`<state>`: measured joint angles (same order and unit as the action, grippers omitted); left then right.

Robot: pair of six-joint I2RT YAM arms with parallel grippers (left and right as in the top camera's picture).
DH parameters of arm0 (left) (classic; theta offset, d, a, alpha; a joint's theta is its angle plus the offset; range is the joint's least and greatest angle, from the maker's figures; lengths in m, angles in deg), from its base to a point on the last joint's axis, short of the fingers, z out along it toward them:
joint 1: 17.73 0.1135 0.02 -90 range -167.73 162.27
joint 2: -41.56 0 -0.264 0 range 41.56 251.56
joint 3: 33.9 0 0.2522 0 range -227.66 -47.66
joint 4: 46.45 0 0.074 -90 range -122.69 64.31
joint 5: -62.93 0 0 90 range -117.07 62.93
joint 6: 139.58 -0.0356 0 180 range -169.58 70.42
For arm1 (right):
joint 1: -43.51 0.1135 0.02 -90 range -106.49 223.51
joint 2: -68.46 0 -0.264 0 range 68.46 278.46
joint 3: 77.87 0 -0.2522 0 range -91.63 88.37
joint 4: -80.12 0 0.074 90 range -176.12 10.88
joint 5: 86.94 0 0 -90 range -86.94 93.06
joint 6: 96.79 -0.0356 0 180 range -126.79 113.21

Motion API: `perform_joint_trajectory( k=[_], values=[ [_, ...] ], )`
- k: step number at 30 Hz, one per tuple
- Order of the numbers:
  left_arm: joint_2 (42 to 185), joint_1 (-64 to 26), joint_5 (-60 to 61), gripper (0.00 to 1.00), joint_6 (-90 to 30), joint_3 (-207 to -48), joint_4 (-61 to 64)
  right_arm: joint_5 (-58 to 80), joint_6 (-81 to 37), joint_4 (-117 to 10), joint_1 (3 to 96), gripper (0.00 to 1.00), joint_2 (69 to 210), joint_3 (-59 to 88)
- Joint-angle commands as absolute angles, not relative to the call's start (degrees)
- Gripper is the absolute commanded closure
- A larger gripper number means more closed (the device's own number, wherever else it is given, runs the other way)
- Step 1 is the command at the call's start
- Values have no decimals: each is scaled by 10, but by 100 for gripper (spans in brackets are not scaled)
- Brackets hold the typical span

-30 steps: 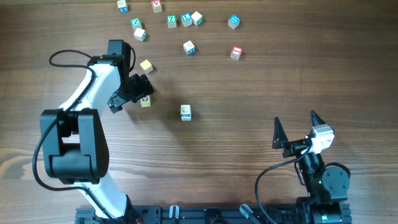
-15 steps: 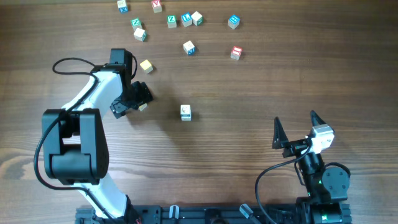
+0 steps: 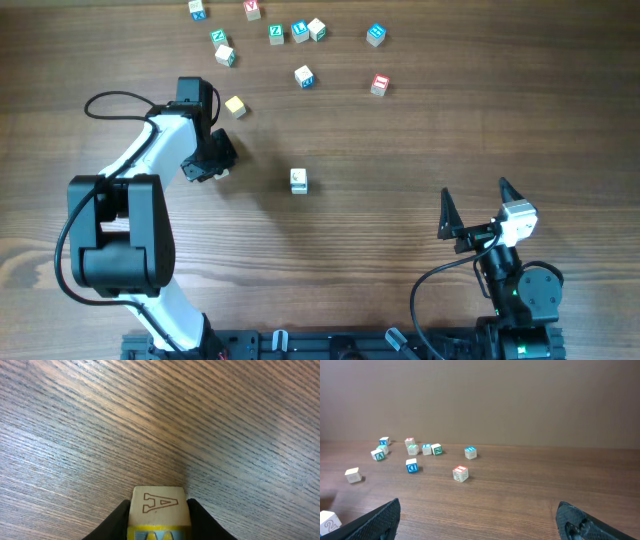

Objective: Form a tower

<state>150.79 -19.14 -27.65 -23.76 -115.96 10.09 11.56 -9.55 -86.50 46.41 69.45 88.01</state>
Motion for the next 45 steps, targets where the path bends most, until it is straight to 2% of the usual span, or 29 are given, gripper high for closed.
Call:
perform_joint_trajectory(
  k=[1,5,9,10,13,18,32,40,43,44,45],
  values=[
    [1512,-190,-280,68,-238,-1154,99,109,-99,-867,465,0,690,881],
    [1512,-190,-280,67,-238,-1154,98,109,-99,-867,465,0,690,881],
    [1512,-190,-280,57,-238,-1154,91,109,-99,-867,465,0,690,881],
    [1512,-190,-280,57,-238,-1154,90,109,-99,-867,465,0,690,881],
    [1512,-190,-277,64,-238,-1154,90,109,-99,-867,465,0,690,881],
    [1512,-190,-215,63,-272,-1154,79,109,-99,-867,465,0,690,881],
    [1512,-189,-213,60,-274,-1154,75,109,-99,-867,465,0,690,881],
    [1510,-189,-213,51,-284,-1154,66,109,-99,-867,465,0,690,881],
    [1510,-189,-213,39,-284,-1154,65,109,-99,-867,465,0,690,881],
    [1510,-189,-213,39,-284,-1154,65,109,-99,-867,465,0,690,881],
    [1509,-189,-213,49,-284,-1155,65,109,-99,-867,465,0,690,881]
  ],
)
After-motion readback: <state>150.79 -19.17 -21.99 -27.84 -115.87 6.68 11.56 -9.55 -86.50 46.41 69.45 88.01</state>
